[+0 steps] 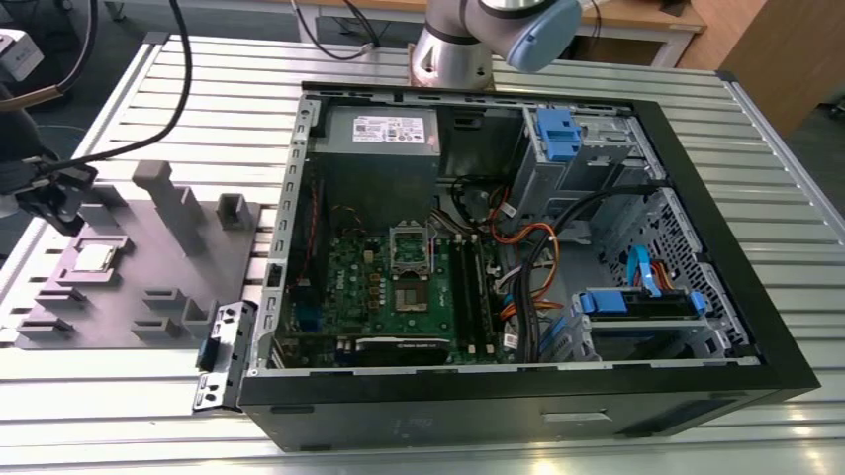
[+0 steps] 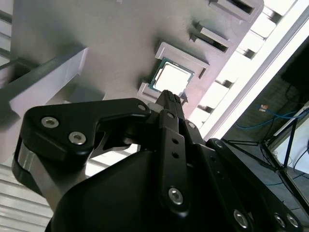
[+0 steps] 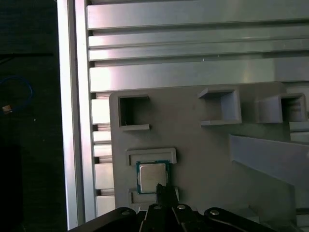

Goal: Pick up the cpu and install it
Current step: 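Reach for the cpu, then pick up the cpu and move it towards the insertion slot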

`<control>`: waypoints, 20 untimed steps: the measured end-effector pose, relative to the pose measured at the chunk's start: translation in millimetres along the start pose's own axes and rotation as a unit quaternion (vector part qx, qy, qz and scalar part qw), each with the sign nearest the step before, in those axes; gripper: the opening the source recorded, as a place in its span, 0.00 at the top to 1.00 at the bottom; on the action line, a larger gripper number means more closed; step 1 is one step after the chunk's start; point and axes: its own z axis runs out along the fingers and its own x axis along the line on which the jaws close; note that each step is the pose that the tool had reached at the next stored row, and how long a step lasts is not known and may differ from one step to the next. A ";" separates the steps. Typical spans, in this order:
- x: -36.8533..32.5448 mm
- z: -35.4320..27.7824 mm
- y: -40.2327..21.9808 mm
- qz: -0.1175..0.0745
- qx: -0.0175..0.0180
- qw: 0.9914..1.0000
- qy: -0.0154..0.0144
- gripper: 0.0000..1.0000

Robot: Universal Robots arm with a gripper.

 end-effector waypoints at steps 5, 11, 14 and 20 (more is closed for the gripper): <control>-0.1 7.3 -4.2 0.000 0.000 1.000 0.001 0.89; -0.1 7.7 -4.3 0.000 0.000 1.000 0.001 0.89; -0.1 7.7 -4.3 0.000 0.000 1.000 0.001 0.89; 0.2 8.2 -4.3 0.000 0.000 1.000 0.001 0.89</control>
